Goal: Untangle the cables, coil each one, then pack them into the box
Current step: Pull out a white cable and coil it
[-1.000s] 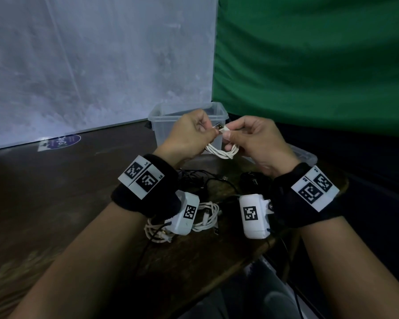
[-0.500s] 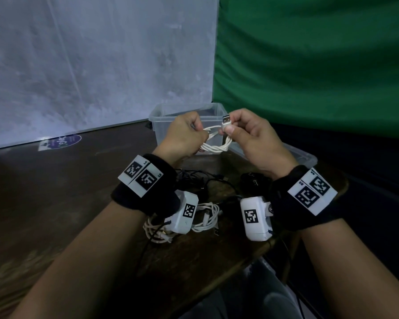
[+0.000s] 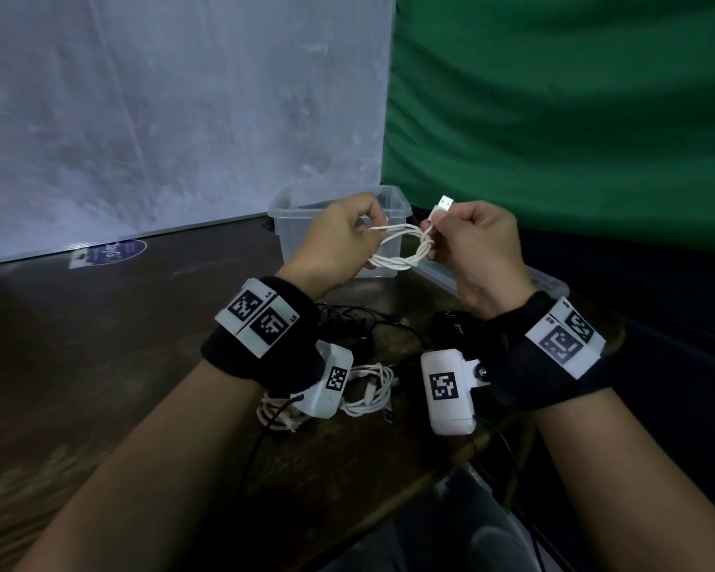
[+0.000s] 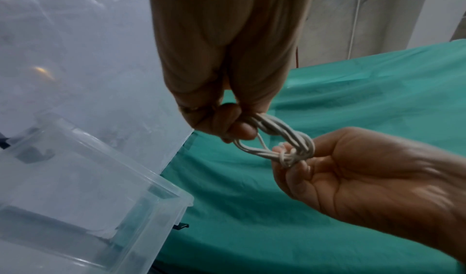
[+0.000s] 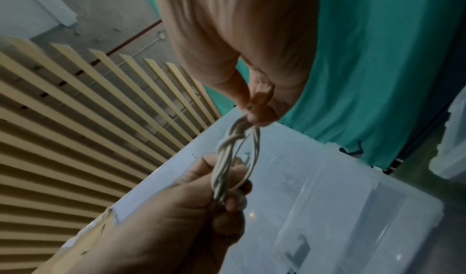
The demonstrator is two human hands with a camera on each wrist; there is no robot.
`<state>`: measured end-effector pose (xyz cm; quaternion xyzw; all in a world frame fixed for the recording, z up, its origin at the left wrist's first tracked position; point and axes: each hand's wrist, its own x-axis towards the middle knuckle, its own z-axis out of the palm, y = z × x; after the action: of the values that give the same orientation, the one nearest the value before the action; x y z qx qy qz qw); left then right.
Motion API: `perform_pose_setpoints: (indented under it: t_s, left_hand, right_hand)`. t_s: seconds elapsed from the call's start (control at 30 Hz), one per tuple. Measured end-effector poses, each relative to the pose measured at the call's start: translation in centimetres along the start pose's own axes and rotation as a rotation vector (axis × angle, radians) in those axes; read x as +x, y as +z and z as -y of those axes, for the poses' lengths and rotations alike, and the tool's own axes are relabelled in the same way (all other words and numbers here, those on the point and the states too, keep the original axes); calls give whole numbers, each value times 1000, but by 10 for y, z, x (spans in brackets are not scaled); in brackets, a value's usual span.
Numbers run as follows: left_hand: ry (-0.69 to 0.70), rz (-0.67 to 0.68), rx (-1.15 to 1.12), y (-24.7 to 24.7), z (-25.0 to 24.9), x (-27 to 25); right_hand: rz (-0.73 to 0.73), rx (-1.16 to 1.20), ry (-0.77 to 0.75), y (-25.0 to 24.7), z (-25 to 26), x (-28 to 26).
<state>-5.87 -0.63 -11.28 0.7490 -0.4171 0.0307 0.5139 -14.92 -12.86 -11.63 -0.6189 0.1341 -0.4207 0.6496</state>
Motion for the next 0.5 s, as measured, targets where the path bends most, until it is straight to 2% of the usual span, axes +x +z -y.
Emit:
perform_pose_setpoints:
  t_s: [0.1, 0.2, 0.3, 0.5]
  left_hand:
    - [67, 32, -27, 3, -3, -1]
    - [105, 62, -57, 4, -4, -1]
    - [141, 67, -86, 4, -5, -3]
    - [138, -9, -167, 8, -7, -4]
  right_hand:
    - [-51, -89, -18, -2, -1, 1]
    - [-40, -182, -76, -5, -3, 3]
    - [35, -277, -139, -6, -5, 4]
    - [186, -233, -119, -7, 3, -1]
